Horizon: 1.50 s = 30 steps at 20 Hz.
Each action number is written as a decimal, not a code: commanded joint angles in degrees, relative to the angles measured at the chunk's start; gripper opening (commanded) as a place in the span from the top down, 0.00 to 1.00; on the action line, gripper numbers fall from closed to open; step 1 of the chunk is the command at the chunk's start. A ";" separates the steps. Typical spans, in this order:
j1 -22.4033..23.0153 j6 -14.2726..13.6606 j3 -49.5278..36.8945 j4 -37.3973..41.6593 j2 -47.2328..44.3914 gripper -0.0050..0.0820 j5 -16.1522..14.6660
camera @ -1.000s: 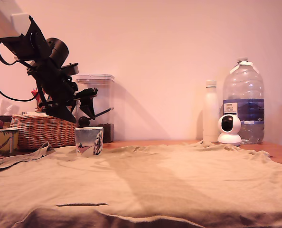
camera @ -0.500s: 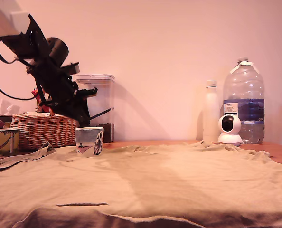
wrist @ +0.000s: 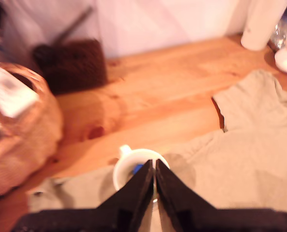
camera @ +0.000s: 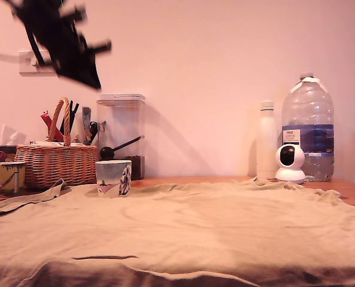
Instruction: Pick up the coffee capsules on the table and drop them inside the coffee cup
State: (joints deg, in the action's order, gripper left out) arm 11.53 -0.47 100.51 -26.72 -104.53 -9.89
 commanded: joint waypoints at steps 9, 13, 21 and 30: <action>1.18 -1.53 -5.77 4.57 12.90 0.97 4.11; 2.91 -1.53 -21.16 19.28 20.76 0.97 6.99; 4.61 -0.31 -44.50 37.77 32.22 0.97 6.99; 4.37 2.01 -55.23 38.77 37.18 0.97 9.01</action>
State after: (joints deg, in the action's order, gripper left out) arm 16.05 1.26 46.85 11.55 -68.53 -1.10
